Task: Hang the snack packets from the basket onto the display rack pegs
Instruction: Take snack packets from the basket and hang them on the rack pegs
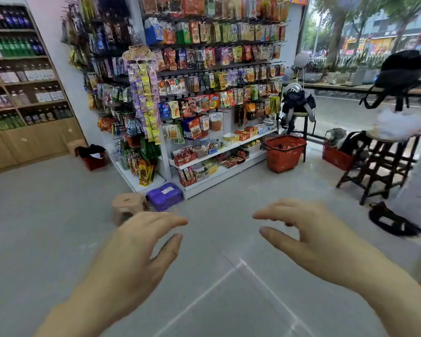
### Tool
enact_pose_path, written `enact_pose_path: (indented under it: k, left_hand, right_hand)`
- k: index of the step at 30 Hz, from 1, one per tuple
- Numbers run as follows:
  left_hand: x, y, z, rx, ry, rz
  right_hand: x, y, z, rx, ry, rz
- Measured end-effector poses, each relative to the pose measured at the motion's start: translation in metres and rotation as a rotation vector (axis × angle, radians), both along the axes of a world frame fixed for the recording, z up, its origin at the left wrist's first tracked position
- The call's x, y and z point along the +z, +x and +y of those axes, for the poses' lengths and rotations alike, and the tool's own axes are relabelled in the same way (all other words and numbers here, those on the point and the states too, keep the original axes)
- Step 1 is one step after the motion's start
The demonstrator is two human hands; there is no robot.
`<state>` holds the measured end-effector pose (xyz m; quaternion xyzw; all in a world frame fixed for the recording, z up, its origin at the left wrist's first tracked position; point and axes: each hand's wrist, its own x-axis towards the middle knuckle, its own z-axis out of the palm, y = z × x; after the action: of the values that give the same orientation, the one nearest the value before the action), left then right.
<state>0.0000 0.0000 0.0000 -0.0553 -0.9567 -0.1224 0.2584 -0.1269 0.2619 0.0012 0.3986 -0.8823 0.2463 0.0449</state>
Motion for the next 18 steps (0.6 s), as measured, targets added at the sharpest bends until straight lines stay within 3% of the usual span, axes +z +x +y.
enact_pose_path:
  k: [4, 6, 8, 10, 13, 18]
  left_hand:
    - [-0.048, -0.106, -0.004, 0.116, 0.058, -0.359]
    - [-0.064, -0.152, -0.005, 0.125, 0.148, -0.424]
    - [-0.076, -0.194, -0.007, 0.136, 0.376, -0.426]
    - [-0.085, -0.239, -0.008, 0.151, 0.669, -0.410]
    - [-0.097, -0.313, -0.012, 0.191, 1.086, -0.341]
    - [-0.116, -0.447, -0.038, 0.279, 1.566, -0.208]
  right_hand:
    - [-0.045, -0.084, 0.001, -0.134, 0.003, -0.188]
    - [-0.065, -0.128, 0.003, -0.219, 0.000, -0.257]
    - [-0.082, -0.169, 0.008, -0.281, -0.045, -0.363]
    - [-0.096, -0.212, 0.010, -0.337, -0.203, -0.547]
    - [-0.115, -0.281, 0.007, -0.488, -0.621, -0.810]
    - [-0.140, -0.416, 0.006, -0.730, -1.149, -1.065]
